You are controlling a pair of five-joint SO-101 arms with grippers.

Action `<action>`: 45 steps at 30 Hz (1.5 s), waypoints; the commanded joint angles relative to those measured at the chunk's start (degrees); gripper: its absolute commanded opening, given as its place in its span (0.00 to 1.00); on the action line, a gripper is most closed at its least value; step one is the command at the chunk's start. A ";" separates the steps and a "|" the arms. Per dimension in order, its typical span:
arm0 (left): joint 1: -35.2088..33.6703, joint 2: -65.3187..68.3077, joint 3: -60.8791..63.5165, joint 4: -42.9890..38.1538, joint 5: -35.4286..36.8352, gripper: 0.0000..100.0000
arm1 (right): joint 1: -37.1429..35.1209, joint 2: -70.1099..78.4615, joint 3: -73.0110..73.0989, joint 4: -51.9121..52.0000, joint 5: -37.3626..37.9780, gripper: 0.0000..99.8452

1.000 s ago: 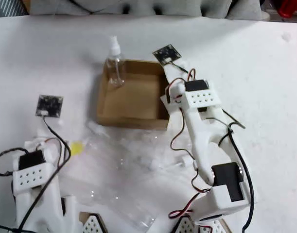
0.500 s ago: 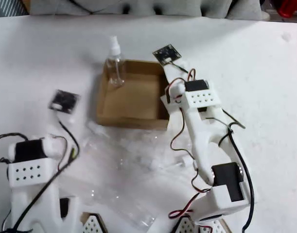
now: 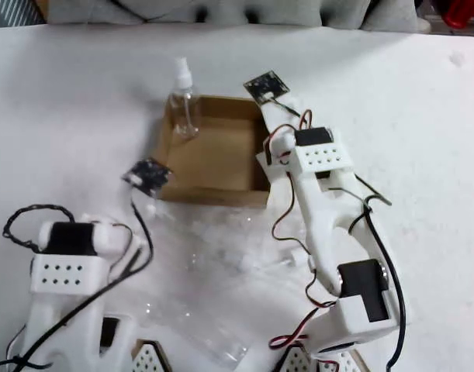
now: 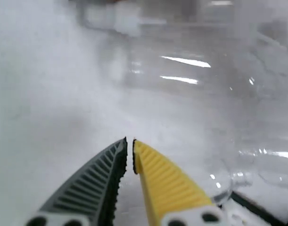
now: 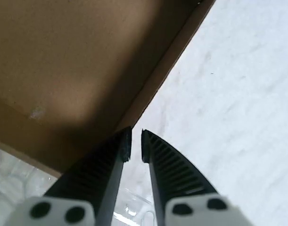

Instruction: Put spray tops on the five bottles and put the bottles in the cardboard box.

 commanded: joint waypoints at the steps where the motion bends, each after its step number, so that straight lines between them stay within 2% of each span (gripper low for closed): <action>1: -6.64 -0.04 -3.08 -6.42 3.25 0.02 | 0.48 -5.85 -2.90 5.67 -0.44 0.02; 5: -13.85 -0.04 -3.43 -10.46 3.25 0.02 | -0.57 -11.91 -2.90 11.12 -2.99 0.02; 10: -18.51 -0.04 -3.16 -14.86 3.96 0.02 | -6.20 -20.79 2.81 12.09 -3.25 0.02; 14: -20.97 4.26 -3.87 -18.55 3.87 0.02 | -13.58 -28.53 8.62 11.91 -3.25 0.02; 19: -24.22 17.63 -11.25 -21.19 3.78 0.02 | -23.25 -37.05 16.62 9.10 -3.16 0.02; 26: -29.23 33.71 -19.43 -32.53 3.87 0.02 | -40.66 -44.97 33.49 -3.65 -3.16 0.02; 35: -32.04 42.86 -25.93 -33.41 3.87 0.02 | -53.41 -47.16 46.77 -17.19 -2.73 0.02; 40: -32.04 43.56 -28.22 -32.88 3.96 0.02 | -57.54 -44.70 47.74 -17.01 5.89 0.02; 45: -32.04 43.56 -28.84 -33.14 3.96 0.02 | -63.43 -44.53 47.65 -12.53 7.65 0.02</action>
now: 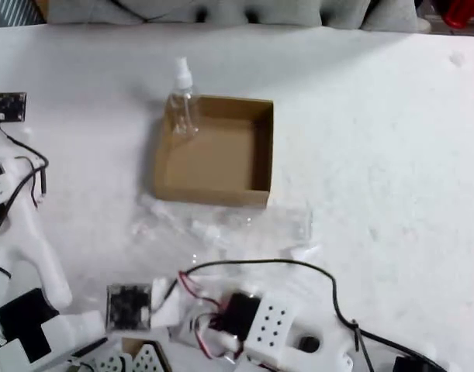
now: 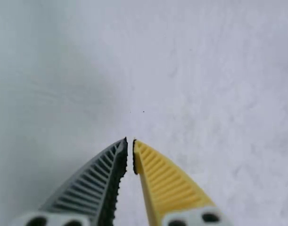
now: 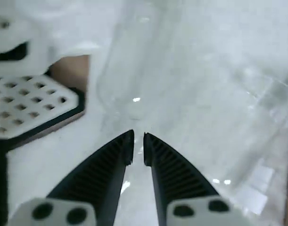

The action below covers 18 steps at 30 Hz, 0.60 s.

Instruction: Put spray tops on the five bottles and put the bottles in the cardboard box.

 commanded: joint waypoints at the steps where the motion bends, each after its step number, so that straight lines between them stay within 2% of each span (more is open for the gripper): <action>1: -0.57 -0.31 -3.34 -1.05 0.79 0.02 | -4.26 -0.04 -0.70 2.33 1.41 0.02; 13: -0.40 -0.22 -4.48 -1.23 0.79 0.02 | -7.34 0.48 0.44 1.63 1.58 0.02; 18: -0.57 -0.22 -6.42 -0.88 0.88 0.02 | -7.78 0.48 4.13 -5.41 1.58 0.02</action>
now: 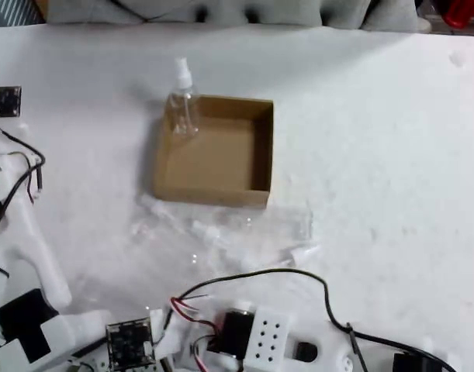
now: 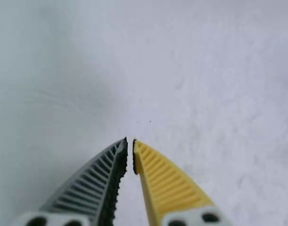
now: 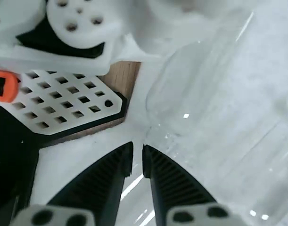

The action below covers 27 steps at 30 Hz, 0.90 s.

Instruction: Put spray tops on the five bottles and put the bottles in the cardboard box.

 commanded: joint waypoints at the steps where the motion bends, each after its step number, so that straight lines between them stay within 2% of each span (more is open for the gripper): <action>1: -0.48 -0.22 -3.96 -0.79 0.97 0.02 | -1.19 0.13 1.05 -5.14 0.79 0.02; 8: -4.53 -0.13 -5.27 -5.01 11.96 0.02 | 1.01 0.13 1.85 -7.78 0.44 0.02; 15: -11.82 -0.13 -5.45 -8.70 20.92 0.02 | 3.21 -0.40 1.85 -7.43 0.62 0.02; 27: -22.90 -0.04 -5.45 -15.91 22.24 0.02 | 3.03 0.04 1.85 -7.43 0.35 0.02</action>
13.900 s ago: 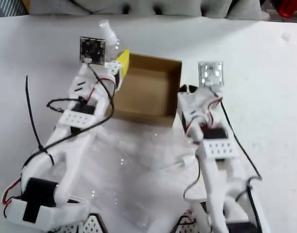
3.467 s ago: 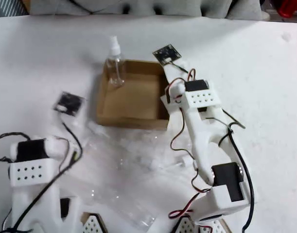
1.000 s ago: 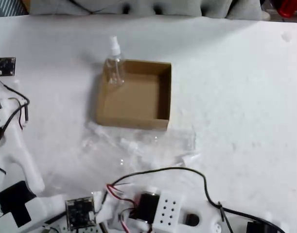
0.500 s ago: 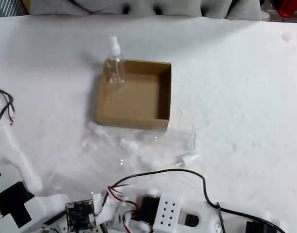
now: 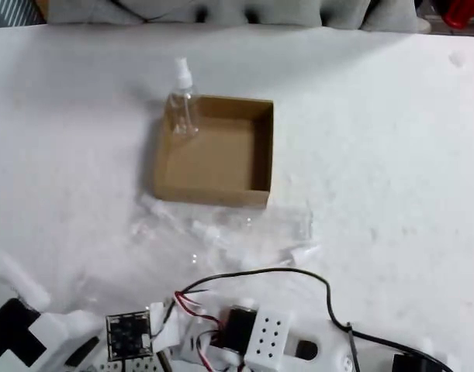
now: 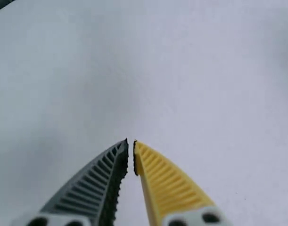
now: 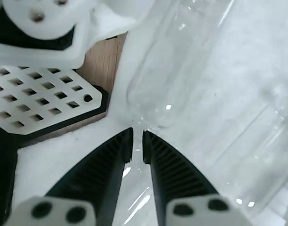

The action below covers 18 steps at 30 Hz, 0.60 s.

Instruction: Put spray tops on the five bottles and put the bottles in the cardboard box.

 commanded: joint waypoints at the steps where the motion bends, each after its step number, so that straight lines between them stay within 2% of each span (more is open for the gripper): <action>1: -3.03 -0.22 -3.52 -3.16 0.62 0.02 | 0.31 0.04 -0.70 -0.57 0.26 0.02; 5: -5.49 5.58 -10.02 -1.76 0.62 0.02 | 0.31 0.04 -0.70 -0.48 0.26 0.02; 12: -8.13 20.97 -30.33 9.32 0.70 0.02 | -4.70 -0.13 -3.87 7.34 0.18 0.02; 18: -9.10 27.12 -41.49 14.95 0.88 0.02 | -5.67 0.13 -3.52 5.67 0.18 0.02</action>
